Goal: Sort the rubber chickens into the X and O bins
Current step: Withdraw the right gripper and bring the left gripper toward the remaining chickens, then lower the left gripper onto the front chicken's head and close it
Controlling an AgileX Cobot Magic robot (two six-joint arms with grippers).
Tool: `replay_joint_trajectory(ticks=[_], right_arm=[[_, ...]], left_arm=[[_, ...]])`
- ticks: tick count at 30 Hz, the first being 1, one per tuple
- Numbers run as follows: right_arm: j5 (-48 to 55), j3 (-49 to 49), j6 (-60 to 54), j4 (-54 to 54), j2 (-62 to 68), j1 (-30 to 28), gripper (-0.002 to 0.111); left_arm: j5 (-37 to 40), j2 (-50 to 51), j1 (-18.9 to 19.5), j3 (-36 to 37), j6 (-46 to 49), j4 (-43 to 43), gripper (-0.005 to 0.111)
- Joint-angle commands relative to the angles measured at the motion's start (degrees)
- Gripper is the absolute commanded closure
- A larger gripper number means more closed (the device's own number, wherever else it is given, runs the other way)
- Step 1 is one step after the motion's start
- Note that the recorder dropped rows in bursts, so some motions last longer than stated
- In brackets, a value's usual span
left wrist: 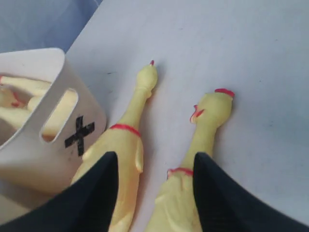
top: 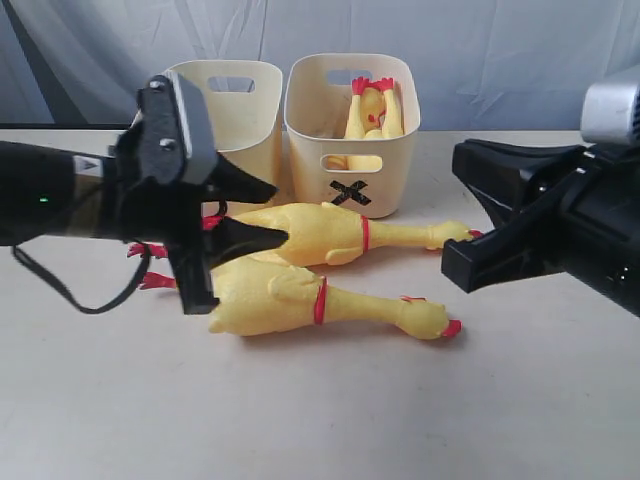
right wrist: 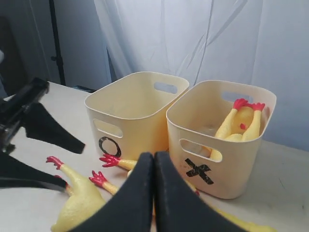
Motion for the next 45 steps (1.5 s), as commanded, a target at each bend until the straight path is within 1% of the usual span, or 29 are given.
replay_joint_trajectory(ticks=[1, 4, 5, 6, 8, 9, 10, 12, 14, 16, 23, 30, 37, 45], right_arm=[[-2.06, 0.38, -0.21, 1.07, 0.12, 0.04, 0.109], [-4.46, 0.47, -0.61, 1.36, 0.12, 0.04, 0.109], [-4.72, 0.47, -0.59, 1.43, 0.12, 0.04, 0.109], [-4.99, 0.47, -0.59, 1.43, 0.12, 0.04, 0.109], [-4.99, 0.47, -0.59, 1.43, 0.12, 0.04, 0.109], [-5.0, 0.63, -0.59, 1.43, 0.12, 0.04, 0.109], [-5.3, 1.05, -0.59, 1.43, 0.12, 0.04, 0.109], [-5.83, 1.91, -0.59, 1.63, 0.12, 0.04, 0.109], [-7.23, 2.58, -0.59, 2.43, 0.12, 0.04, 0.109], [-7.63, 2.62, -0.59, 4.02, 0.12, 0.04, 0.109], [-8.2, 2.62, -0.59, 4.24, 0.12, 0.04, 0.109], [-7.94, 2.62, -0.59, 4.55, 0.12, 0.04, 0.109], [-7.94, 2.62, -0.59, 5.56, 0.12, 0.04, 0.109], [-7.73, 2.62, -0.59, 5.55, 0.12, 0.04, 0.109]], left_arm=[[2.2, 8.74, -6.54, -6.15, -0.07, -0.28, 0.06], [2.92, 16.94, -10.53, -10.44, -0.34, -0.37, 0.06], [3.35, 18.38, -11.18, -11.38, -1.37, -0.61, 0.06], [5.5, 20.56, -12.28, -13.26, -5.71, -0.52, 0.06], [8.64, 22.12, -13.19, -15.25, -9.86, 1.68, 0.06], [9.64, 22.82, -13.69, -16.21, -11.6, 4.02, 0.06], [10.36, 23.87, -14.34, -17.89, -15.79, 8.37, 0.058], [11.17, 24.67, -15.75, -19.47, -18.67, 8.37, 0.055], [13.73, 25.12, -17.15, -20.48, -18.67, 8.37, 0.054], [14.19, 25.66, -17.76, -20.84, -18.67, 8.37, 0.054], [12.6, 28.29, -18.19, -20.96, -20.21, 8.37, 0.054], [15.05, 31.53, -19.9, -21.34, -19.55, 8.37, 0.054], [15.31, 34.34, -19.99, -23.38, -19.55, 8.37, 0.054], [16.13, 34.98, -19.99, -23.37, -19.55, 8.37, 0.054]])
